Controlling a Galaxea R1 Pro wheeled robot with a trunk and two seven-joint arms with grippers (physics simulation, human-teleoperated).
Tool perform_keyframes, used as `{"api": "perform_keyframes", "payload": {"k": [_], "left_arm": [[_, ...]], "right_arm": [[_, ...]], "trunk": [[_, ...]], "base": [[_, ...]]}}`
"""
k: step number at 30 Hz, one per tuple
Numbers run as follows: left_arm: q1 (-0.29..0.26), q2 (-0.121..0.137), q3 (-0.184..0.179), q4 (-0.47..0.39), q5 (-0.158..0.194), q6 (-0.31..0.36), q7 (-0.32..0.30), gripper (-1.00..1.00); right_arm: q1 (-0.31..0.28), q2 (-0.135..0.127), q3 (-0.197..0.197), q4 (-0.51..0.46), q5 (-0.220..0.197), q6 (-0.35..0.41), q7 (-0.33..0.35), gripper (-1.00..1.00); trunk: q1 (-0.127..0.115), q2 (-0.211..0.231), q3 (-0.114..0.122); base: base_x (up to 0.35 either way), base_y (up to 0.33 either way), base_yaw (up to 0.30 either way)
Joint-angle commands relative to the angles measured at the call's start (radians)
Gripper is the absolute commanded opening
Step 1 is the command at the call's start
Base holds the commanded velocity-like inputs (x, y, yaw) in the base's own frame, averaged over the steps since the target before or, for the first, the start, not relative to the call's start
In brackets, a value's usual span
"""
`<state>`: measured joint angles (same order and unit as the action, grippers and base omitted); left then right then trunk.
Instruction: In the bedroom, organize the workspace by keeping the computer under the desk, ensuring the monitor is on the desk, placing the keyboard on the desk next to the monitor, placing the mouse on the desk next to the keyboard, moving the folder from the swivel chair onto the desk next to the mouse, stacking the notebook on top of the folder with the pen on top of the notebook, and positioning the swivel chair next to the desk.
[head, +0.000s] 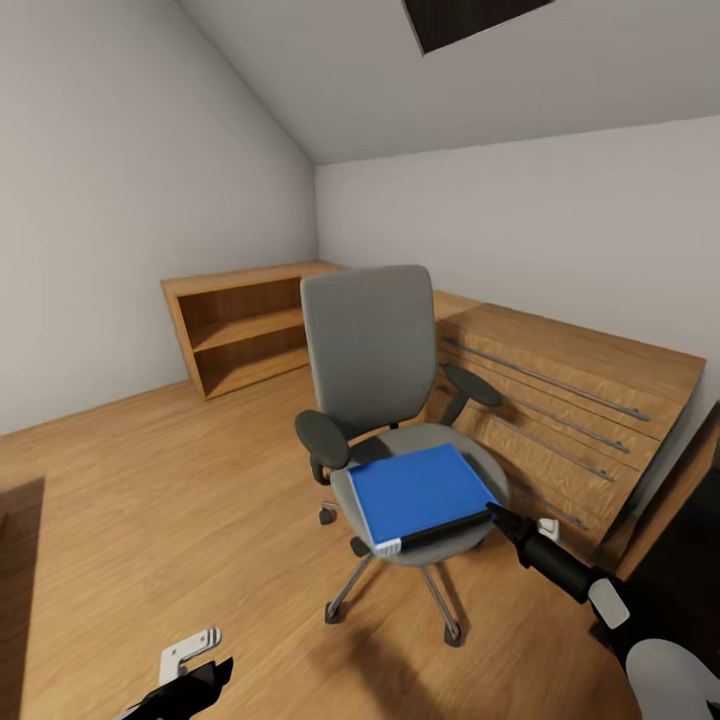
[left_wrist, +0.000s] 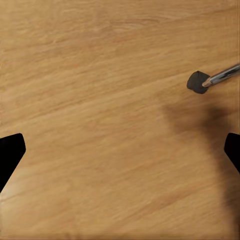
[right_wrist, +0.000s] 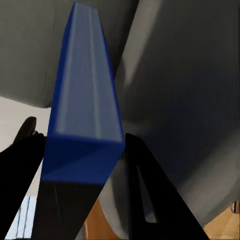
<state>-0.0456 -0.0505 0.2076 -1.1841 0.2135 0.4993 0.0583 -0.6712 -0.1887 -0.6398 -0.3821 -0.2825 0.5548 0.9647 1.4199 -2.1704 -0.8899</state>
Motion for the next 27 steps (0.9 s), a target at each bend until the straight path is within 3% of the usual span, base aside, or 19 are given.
{"api": "perform_keyframes", "payload": {"k": [1, 20, 27], "left_arm": [[0.0, -0.001, 0.001, 0.0, 0.01, 0.005, 0.006, 1.0], [0.0, -0.002, 0.001, 0.004, 0.01, 0.005, 0.004, 1.0], [0.0, -0.002, 0.001, 0.004, 0.01, 0.005, 0.003, 1.0]], "right_arm": [[-0.001, -0.003, -0.003, 0.001, -0.002, 0.014, 0.002, -1.0], [0.0, -0.006, -0.003, 0.0, -0.005, 0.016, 0.009, -1.0], [0.0, -0.006, -0.003, 0.0, -0.004, 0.017, 0.008, -1.0]], "trunk": [[0.0, 0.0, -0.001], [0.0, 0.0, -0.001], [0.0, 0.0, -0.001]], "base": [[0.0, 0.0, 0.0], [0.0, 0.0, -0.001], [0.0, 0.0, -0.175]]}}
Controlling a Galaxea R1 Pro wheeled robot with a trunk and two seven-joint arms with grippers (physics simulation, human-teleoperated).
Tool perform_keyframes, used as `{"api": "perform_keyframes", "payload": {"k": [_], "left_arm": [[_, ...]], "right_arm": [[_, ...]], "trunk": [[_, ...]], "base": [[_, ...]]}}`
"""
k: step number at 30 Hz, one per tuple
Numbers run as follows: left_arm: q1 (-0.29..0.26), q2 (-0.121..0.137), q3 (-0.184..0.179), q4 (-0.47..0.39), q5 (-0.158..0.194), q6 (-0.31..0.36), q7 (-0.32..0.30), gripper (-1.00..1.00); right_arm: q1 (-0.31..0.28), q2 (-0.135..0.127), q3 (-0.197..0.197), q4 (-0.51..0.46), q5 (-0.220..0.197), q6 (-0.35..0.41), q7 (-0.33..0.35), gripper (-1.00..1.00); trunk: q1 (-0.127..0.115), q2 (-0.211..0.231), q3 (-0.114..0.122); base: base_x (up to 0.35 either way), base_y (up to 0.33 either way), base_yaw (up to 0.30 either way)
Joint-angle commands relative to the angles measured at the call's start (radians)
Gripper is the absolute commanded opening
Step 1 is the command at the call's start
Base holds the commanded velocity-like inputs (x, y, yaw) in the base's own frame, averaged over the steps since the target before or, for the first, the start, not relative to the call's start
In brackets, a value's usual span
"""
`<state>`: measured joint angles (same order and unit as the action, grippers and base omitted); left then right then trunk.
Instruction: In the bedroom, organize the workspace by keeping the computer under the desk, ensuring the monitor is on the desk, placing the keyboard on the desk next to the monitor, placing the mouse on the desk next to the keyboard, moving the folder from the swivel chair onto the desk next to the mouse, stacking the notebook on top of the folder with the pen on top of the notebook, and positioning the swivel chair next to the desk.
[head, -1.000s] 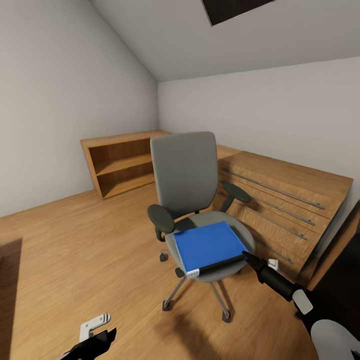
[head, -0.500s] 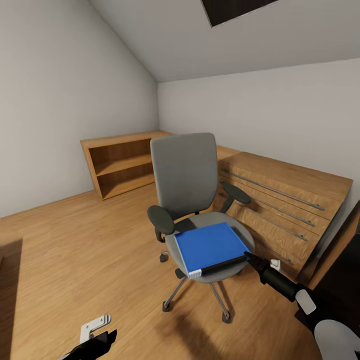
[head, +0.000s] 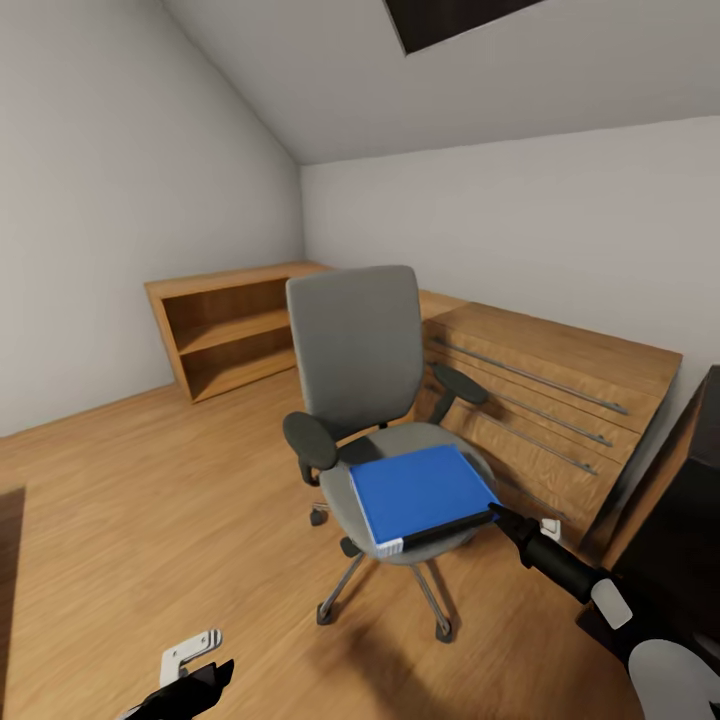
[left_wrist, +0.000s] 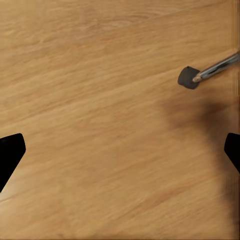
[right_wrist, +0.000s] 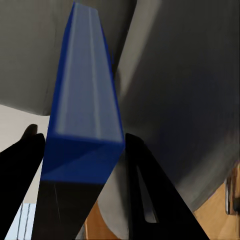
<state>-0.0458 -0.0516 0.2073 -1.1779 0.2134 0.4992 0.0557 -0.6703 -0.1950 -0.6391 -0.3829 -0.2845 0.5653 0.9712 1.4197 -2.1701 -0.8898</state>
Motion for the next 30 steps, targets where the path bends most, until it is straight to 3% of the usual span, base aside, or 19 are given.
{"api": "perform_keyframes", "payload": {"k": [1, 11, 17, 26, 27, 30], "left_arm": [[0.0, -0.001, 0.001, -0.002, 0.011, 0.005, 0.006, 1.0], [0.0, -0.001, 0.001, 0.0, 0.011, 0.005, 0.006, 1.0], [0.0, -0.002, 0.001, 0.001, 0.011, 0.005, 0.006, 1.0], [0.0, -0.002, 0.001, 0.005, 0.011, 0.005, 0.006, 1.0], [0.0, -0.002, 0.002, 0.059, 0.01, -0.025, 0.006, 1.0], [0.0, -0.001, 0.001, 0.091, 0.009, -0.075, 0.009, 1.0]], "right_arm": [[-0.001, 0.0, -0.004, 0.001, -0.002, 0.007, 0.002, -1.0], [-0.001, 0.0, -0.004, 0.001, -0.004, 0.005, 0.003, -1.0], [-0.002, 0.0, -0.004, 0.001, -0.004, 0.005, 0.003, -1.0], [-0.001, 0.0, -0.004, 0.001, -0.005, 0.007, 0.004, -1.0], [-0.001, 0.0, -0.004, 0.001, -0.005, 0.006, 0.04, -1.0], [-0.001, 0.0, -0.004, 0.001, -0.005, 0.006, 0.064, -1.0]], "trunk": [[0.0, 0.0, -0.001], [0.0, 0.0, -0.001], [0.0, 0.0, -0.001], [-0.035, 0.063, 0.027], [-0.038, 0.07, 0.03], [-0.05, 0.091, 0.04]], "base": [[0.0, 0.0, -0.252], [0.0, 0.0, -0.246], [0.0, 0.0, -0.059], [0.0, 0.0, -0.004], [0.0, 0.0, 0.0], [0.0, 0.0, 0.0]]}}
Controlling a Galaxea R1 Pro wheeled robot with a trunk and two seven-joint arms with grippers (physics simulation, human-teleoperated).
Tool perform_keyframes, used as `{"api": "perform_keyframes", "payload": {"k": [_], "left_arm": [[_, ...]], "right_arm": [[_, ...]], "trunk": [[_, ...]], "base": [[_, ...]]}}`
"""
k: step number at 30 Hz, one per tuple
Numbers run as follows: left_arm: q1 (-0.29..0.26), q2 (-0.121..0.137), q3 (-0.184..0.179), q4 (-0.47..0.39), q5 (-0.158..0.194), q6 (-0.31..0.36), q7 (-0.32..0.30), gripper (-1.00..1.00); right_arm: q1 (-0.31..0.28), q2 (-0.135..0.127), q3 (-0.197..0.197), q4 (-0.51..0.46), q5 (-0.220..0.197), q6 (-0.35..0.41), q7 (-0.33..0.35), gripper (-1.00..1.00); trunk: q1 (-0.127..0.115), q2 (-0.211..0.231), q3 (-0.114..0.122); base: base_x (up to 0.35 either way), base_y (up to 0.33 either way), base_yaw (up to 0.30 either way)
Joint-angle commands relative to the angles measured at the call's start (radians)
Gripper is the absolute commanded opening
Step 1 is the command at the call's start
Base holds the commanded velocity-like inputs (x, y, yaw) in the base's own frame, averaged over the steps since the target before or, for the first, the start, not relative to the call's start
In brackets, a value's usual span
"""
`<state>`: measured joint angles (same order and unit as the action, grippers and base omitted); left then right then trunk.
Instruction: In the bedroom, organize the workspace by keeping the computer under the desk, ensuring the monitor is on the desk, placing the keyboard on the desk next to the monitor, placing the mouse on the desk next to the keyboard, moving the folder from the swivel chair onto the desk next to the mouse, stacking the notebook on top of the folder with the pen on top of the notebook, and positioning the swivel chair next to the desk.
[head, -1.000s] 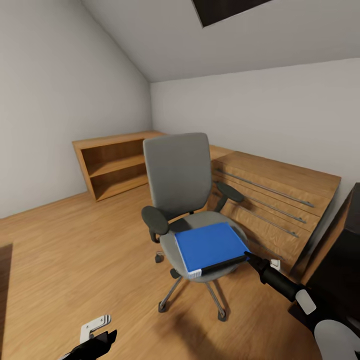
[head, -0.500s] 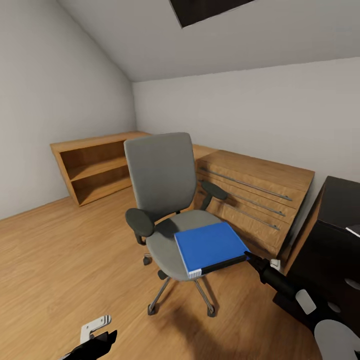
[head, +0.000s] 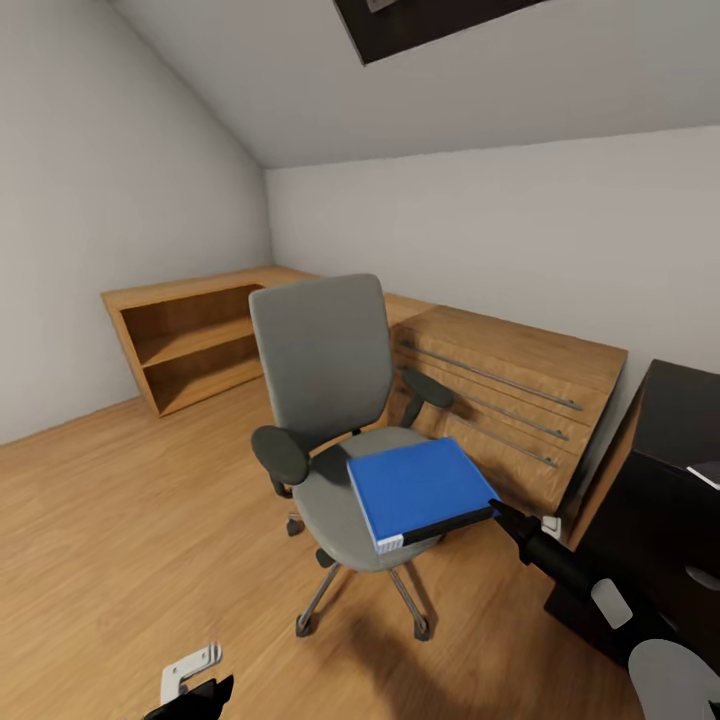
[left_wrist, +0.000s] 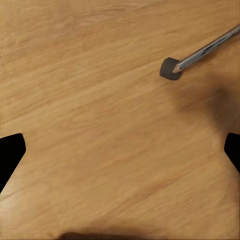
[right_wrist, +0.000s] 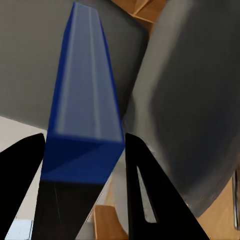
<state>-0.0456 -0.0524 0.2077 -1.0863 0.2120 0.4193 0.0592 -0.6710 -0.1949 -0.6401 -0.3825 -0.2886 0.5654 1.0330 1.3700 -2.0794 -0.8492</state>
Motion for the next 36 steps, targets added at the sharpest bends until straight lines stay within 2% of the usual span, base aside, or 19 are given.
{"api": "perform_keyframes", "payload": {"k": [1, 8, 13, 15, 20, 22, 26, 30, 32, 36], "left_arm": [[0.0, 0.0, 0.001, 0.015, 0.011, -0.002, 0.005, 1.0], [0.0, 0.002, 0.001, 0.066, 0.01, -0.018, 0.001, 1.0], [0.0, 0.002, -0.001, 0.135, 0.008, -0.13, 0.001, 1.0], [0.0, 0.002, -0.003, 0.185, 0.006, -0.202, 0.002, 1.0], [0.0, 0.002, -0.004, 0.231, 0.006, -0.251, 0.006, 1.0], [0.0, 0.003, -0.004, 0.246, 0.006, -0.255, 0.007, 1.0], [0.0, 0.003, -0.004, 0.268, 0.006, -0.258, 0.006, 1.0], [0.0, 0.003, -0.004, 0.286, 0.006, -0.267, 0.005, 1.0], [0.0, 0.003, -0.004, 0.297, 0.006, -0.286, 0.005, 1.0], [0.0, 0.003, -0.003, 0.354, 0.006, -0.378, 0.005, 1.0]], "right_arm": [[-0.001, 0.0, -0.003, 0.001, -0.001, 0.006, 0.004, -1.0], [-0.001, 0.0, -0.003, 0.002, 0.0, 0.005, 0.009, -1.0], [-0.001, 0.002, -0.002, 0.001, 0.001, 0.005, 0.008, -1.0], [0.0, 0.002, -0.003, 0.0, 0.001, 0.004, 0.005, -1.0], [-0.001, 0.002, -0.002, -0.023, 0.001, 0.01, 0.001, -1.0], [-0.001, 0.001, -0.001, -0.073, 0.001, 0.031, 0.0, -1.0], [-0.001, -0.002, -0.002, -0.102, 0.002, 0.11, 0.002, -1.0], [-0.001, -0.003, -0.002, -0.13, 0.003, 0.138, 0.001, -1.0], [-0.001, -0.003, -0.002, -0.138, 0.004, 0.142, 0.001, -1.0], [0.0, -0.006, -0.001, -0.16, 0.007, 0.189, 0.0, -1.0]], "trunk": [[-0.004, 0.007, 0.002], [-0.031, 0.056, 0.024], [-0.05, 0.091, 0.04], [-0.058, 0.105, 0.046], [-0.077, 0.14, 0.062], [-0.085, 0.154, 0.068], [-0.1, 0.182, 0.081], [-0.115, 0.21, 0.093], [-0.123, 0.224, 0.099], [-0.138, 0.252, 0.112]], "base": [[0.0, 0.0, 0.0], [0.0, 0.0, 0.0], [0.0, 0.0, 0.0], [0.0, 0.0, 0.0], [0.0, 0.0, 0.0], [0.0, 0.0, 0.0], [0.0, 0.0, 0.0], [0.0, 0.0, 0.0], [0.0, 0.0, 0.0], [0.0, 0.0, 0.0]]}}
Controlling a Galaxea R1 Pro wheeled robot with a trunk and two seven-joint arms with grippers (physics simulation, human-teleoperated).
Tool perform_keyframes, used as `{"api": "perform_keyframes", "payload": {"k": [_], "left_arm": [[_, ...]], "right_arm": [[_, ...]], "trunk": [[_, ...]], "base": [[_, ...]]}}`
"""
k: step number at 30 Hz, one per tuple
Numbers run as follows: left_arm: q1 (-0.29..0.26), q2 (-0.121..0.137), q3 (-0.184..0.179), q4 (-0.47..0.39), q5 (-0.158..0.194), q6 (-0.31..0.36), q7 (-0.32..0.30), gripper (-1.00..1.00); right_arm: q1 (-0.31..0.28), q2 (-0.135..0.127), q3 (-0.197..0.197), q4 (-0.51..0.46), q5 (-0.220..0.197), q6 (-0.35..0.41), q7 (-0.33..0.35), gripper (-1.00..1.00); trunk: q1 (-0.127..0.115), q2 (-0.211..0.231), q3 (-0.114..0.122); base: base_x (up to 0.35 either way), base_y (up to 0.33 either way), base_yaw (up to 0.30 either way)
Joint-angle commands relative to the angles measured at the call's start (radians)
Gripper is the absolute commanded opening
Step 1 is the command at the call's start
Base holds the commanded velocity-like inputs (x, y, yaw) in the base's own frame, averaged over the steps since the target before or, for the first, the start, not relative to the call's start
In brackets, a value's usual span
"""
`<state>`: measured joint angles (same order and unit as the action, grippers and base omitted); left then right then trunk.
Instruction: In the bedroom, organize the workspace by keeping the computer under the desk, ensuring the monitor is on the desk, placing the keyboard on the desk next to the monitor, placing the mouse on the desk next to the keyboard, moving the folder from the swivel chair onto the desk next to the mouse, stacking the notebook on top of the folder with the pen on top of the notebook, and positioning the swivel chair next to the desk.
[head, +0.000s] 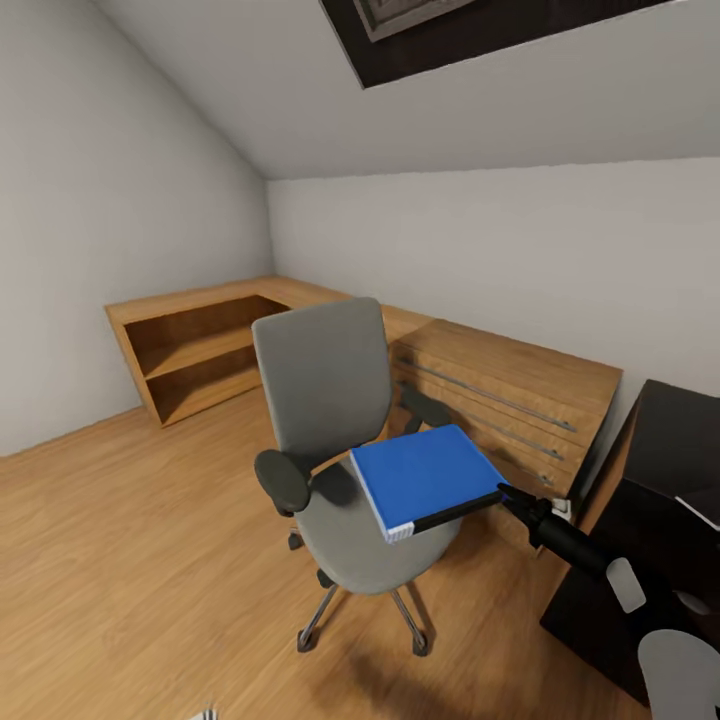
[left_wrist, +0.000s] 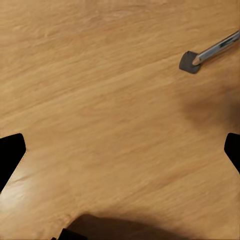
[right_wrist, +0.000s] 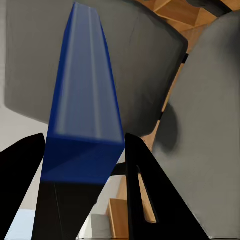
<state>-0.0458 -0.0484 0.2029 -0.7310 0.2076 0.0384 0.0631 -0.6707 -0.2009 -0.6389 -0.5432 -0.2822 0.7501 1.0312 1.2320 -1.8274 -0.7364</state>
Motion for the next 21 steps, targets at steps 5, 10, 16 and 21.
{"api": "perform_keyframes", "payload": {"k": [5, 10, 16, 21], "left_arm": [[0.0, -0.001, 0.0, 0.027, 0.01, -0.049, 0.001, 1.0], [0.0, -0.001, 0.001, 0.076, 0.01, -0.058, 0.001, 1.0], [0.0, -0.001, 0.001, 0.093, 0.01, -0.06, 0.001, 1.0], [0.0, -0.001, 0.001, 0.096, 0.01, -0.06, 0.001, 1.0]], "right_arm": [[-0.001, -0.005, -0.001, -0.032, 0.005, 0.038, -0.001, -1.0], [-0.001, -0.026, 0.001, -0.037, 0.01, 0.045, -0.002, -1.0], [0.0, -0.044, 0.002, -0.039, 0.011, 0.056, -0.001, -1.0], [0.0, -0.046, 0.003, -0.039, 0.016, 0.058, 0.0, -1.0]], "trunk": [[-0.019, 0.035, 0.015], [-0.039, 0.07, 0.03], [-0.062, 0.112, 0.049], [-0.081, 0.147, 0.065]], "base": [[0.0, 0.0, 0.0], [0.0, 0.0, 0.0], [0.0, 0.0, 0.0], [0.0, 0.0, 0.0]]}}
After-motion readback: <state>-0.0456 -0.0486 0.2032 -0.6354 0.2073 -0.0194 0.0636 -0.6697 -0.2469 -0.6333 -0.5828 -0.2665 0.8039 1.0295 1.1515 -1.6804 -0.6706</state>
